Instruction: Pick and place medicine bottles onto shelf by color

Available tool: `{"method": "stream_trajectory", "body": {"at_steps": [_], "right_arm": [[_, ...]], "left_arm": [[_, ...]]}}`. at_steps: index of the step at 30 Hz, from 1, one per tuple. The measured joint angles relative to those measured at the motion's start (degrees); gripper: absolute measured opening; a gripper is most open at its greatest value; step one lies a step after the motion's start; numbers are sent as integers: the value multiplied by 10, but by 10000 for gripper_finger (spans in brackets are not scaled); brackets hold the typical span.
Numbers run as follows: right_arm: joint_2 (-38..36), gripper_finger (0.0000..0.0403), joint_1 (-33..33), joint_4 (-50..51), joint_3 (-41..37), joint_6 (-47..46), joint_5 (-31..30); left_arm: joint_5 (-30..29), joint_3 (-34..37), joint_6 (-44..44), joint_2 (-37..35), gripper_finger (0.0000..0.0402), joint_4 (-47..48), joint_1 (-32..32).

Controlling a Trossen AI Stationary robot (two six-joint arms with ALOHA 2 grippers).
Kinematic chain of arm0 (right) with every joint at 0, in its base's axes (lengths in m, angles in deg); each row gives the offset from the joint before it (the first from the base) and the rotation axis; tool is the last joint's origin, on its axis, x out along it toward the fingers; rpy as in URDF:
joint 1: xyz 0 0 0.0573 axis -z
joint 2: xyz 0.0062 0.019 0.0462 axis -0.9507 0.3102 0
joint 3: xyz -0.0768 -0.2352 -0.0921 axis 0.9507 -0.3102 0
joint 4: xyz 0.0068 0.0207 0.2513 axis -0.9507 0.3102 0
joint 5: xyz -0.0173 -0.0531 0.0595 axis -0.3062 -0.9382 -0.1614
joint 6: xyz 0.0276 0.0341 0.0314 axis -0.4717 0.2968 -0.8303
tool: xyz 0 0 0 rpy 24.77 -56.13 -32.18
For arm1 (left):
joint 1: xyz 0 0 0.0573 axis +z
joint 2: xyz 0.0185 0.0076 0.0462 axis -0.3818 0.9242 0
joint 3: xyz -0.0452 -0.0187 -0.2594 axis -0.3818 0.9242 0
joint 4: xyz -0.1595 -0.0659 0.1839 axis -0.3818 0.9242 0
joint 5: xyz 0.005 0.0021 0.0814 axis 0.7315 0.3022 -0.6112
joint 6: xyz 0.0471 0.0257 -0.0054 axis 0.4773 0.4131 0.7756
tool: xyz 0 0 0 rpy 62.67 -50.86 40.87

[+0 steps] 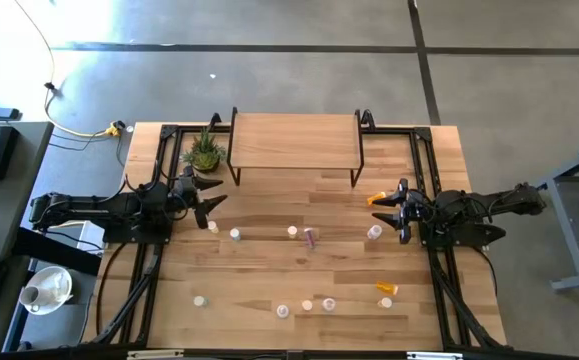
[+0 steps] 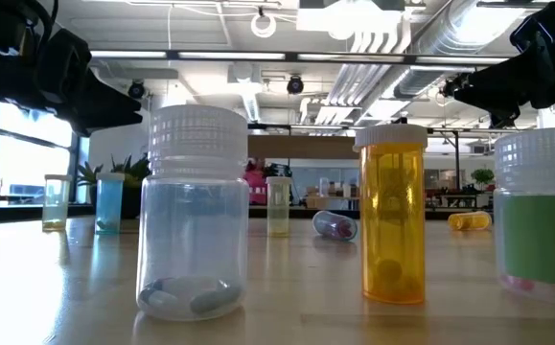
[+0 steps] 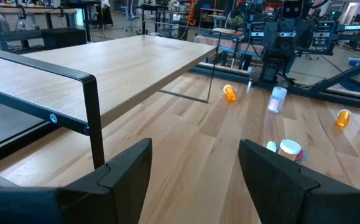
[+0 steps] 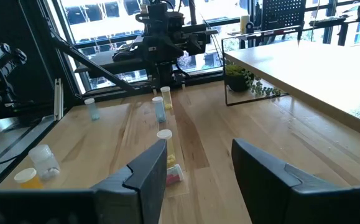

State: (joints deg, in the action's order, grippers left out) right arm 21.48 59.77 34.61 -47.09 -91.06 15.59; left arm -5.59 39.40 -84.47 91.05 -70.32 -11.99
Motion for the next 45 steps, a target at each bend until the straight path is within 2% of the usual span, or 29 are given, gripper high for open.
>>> {"method": "stream_trajectory", "body": {"at_steps": [23, 27, 31, 35, 40, 45], "right_arm": [[0, 172, 0, 0, 0, 0, 0], [0, 172, 0, 0, 0, 0, 0], [0, 172, 0, 0, 0, 0, 0], [0, 172, 0, 0, 0, 0, 0], [0, 172, 0, 0, 0, 0, 0], [0, 172, 0, 0, 0, 0, 0]], "left_arm": [[5, 0, -31, 0, 229, -7, 0], [36, -8, -30, 0, 229, -8, 0], [65, -39, 6, 0, 229, -8, 0], [58, -85, 56, 0, 229, 8, 0], [44, -155, 78, 3, 229, 88, 0], [56, -219, 33, 28, 229, 209, 0]]}}
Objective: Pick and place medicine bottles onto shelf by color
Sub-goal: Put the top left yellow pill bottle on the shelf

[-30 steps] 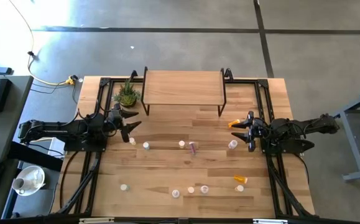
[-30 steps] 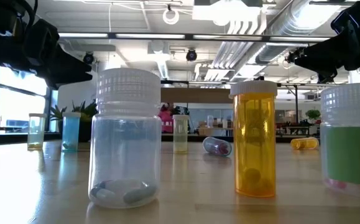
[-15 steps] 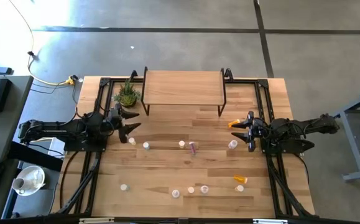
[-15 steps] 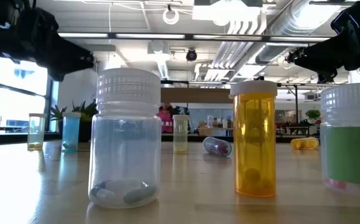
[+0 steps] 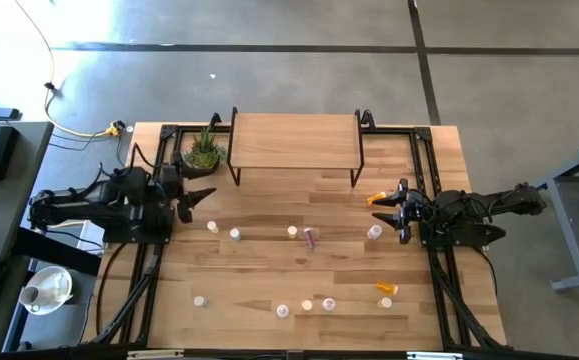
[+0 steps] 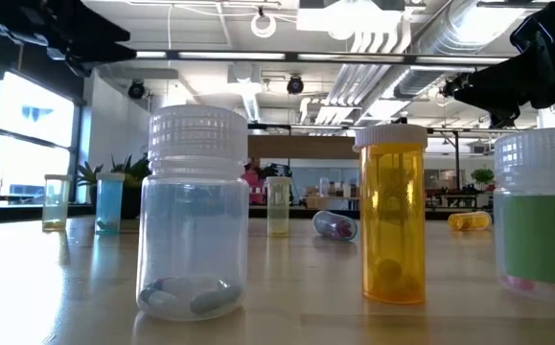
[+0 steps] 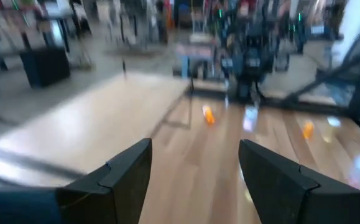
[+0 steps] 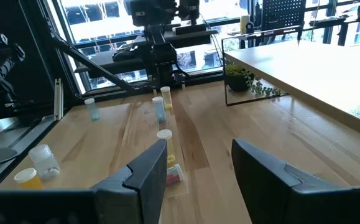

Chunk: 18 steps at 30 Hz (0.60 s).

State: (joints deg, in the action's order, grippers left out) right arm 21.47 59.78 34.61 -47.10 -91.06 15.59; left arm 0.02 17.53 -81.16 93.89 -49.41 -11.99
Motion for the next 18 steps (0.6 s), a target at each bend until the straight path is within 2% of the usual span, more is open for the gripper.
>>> {"method": "stream_trajectory", "body": {"at_steps": [3, 7, 14, 18], "right_arm": [[0, 172, 0, 0, 0, 0, 0], [0, 172, 0, 0, 0, 0, 0], [0, 172, 0, 0, 0, 0, 0], [0, 172, 0, 0, 0, 0, 0]], "left_arm": [[29, -18, -31, 23, 229, 65, 0], [67, -19, -44, 52, 229, 69, 0], [63, -26, -64, 120, 229, 61, 0], [51, -77, -64, 166, 229, 88, 0]]}}
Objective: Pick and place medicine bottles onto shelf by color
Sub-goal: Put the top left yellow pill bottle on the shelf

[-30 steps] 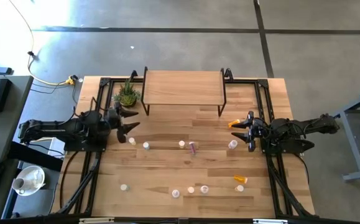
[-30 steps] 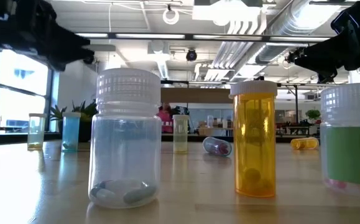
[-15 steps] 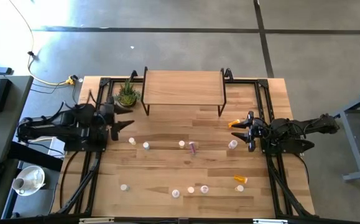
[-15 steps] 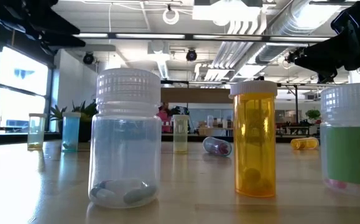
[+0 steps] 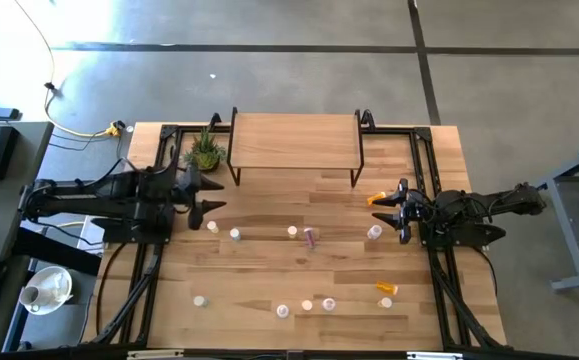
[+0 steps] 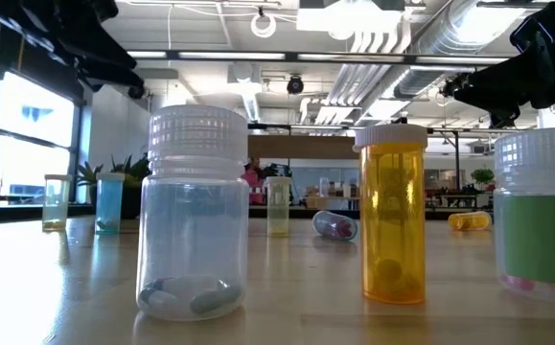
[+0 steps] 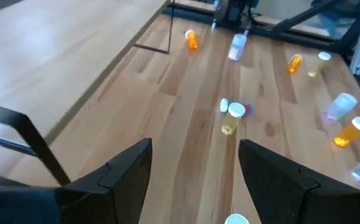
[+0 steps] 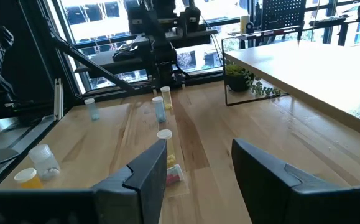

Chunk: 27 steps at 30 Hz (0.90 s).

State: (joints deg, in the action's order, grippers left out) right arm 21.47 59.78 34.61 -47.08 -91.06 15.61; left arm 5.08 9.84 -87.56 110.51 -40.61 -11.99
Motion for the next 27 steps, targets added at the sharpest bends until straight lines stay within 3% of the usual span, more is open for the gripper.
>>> {"method": "stream_trajectory", "body": {"at_steps": [6, 10, 17, 21, 27], "right_arm": [[0, 171, 0, 0, 0, 0, 0], [0, 172, 0, 0, 0, 0, 0], [0, 172, 0, 0, 0, 0, 0], [0, 172, 0, 0, 0, 0, 0], [0, 172, 0, 0, 0, 0, 0]], "left_arm": [[0, -109, -50, 74, 229, 107, 0], [26, -149, -110, 111, 229, 228, -8], [18, -152, -177, 143, 229, 327, -53], [-9, -152, -214, 155, 229, 337, -82], [-15, -152, -374, 186, 229, 339, -91]]}}
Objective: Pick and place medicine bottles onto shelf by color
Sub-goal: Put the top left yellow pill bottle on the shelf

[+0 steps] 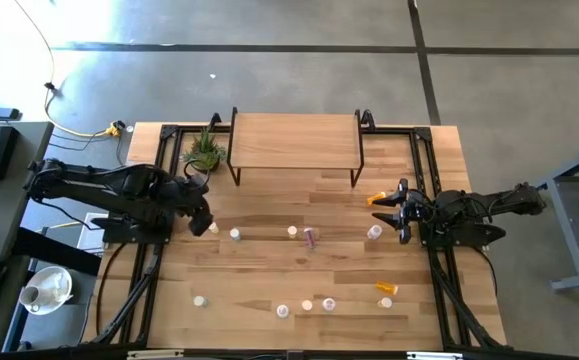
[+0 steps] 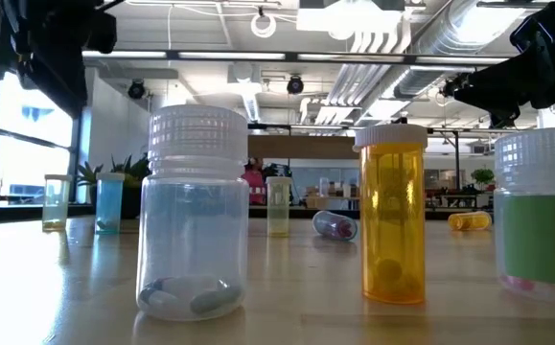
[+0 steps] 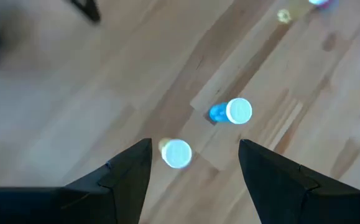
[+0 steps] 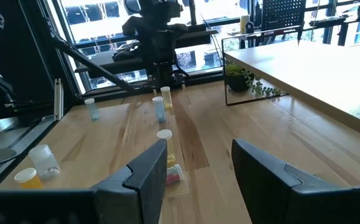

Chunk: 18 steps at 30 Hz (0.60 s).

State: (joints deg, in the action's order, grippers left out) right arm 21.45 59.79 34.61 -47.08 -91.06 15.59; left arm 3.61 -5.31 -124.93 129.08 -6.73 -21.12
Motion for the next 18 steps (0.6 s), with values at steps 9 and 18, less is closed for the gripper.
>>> {"method": "stream_trajectory", "body": {"at_steps": [9, 18], "right_arm": [[0, 172, 0, 3, 0, 0, 0], [0, 172, 0, 4, 0, 0, 0]], "left_arm": [[8, 0, -62, 85, 229, 2, -20], [12, 0, -67, 168, 229, 0, -26]]}}
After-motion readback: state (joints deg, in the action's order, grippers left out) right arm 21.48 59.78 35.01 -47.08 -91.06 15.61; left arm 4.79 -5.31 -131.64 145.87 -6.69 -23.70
